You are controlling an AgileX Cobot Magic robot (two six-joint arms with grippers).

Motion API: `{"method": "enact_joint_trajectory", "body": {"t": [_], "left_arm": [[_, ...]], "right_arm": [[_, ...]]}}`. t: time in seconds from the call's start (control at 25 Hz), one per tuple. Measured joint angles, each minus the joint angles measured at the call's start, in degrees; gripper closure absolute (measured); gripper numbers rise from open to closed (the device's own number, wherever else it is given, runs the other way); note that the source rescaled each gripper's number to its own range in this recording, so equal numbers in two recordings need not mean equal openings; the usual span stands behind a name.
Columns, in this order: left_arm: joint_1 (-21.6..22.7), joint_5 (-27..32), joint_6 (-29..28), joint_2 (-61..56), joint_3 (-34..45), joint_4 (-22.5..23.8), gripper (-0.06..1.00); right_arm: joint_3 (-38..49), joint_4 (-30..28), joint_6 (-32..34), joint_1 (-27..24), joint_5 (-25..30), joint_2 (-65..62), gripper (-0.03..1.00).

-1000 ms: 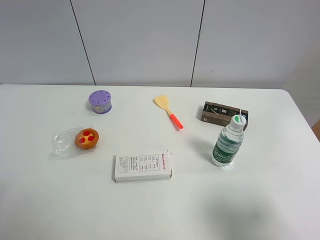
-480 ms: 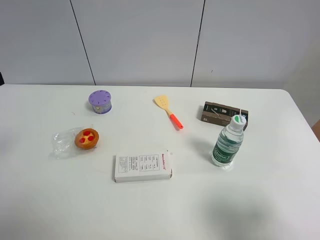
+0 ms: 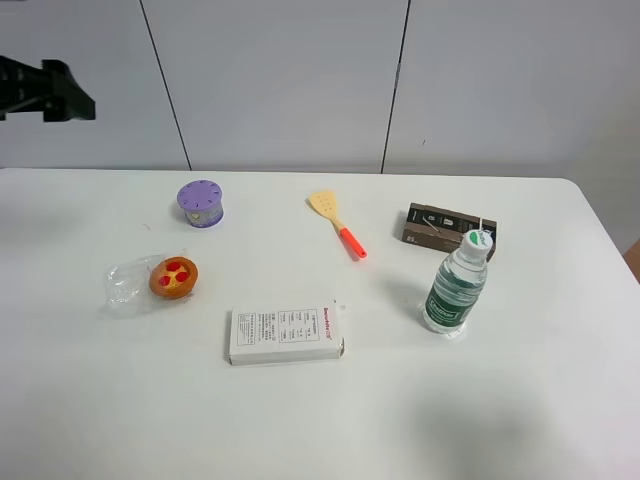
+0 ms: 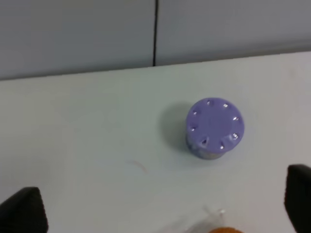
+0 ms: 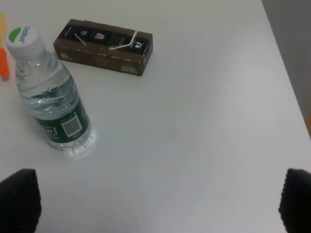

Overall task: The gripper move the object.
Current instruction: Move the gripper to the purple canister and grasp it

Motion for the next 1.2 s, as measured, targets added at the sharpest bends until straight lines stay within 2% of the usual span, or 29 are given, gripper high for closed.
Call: {"method": "enact_joint_trajectory", "body": {"t": [0.32,0.48,0.84,1.2], "left_arm": [[-6.65,-3.72,2.43,13.73,-7.82,3.35,-0.06],[-8.49,-5.38,2.43,18.3,-8.4,2.55,-0.06],[-10.24,-12.76,2.43,25.33,-8.4,-0.2,-0.06],[-10.3,-14.98,1.83,32.53,-8.4,-0.73,-0.06]], "right_arm": [[0.0,0.0,0.0,0.0,0.0,0.0,-0.03],[0.0,0.0,0.0,0.0,0.0,0.0,-0.03],[0.0,0.0,0.0,0.0,0.0,0.0,-0.03],[0.0,0.0,0.0,0.0,0.0,0.0,-0.03]]}}
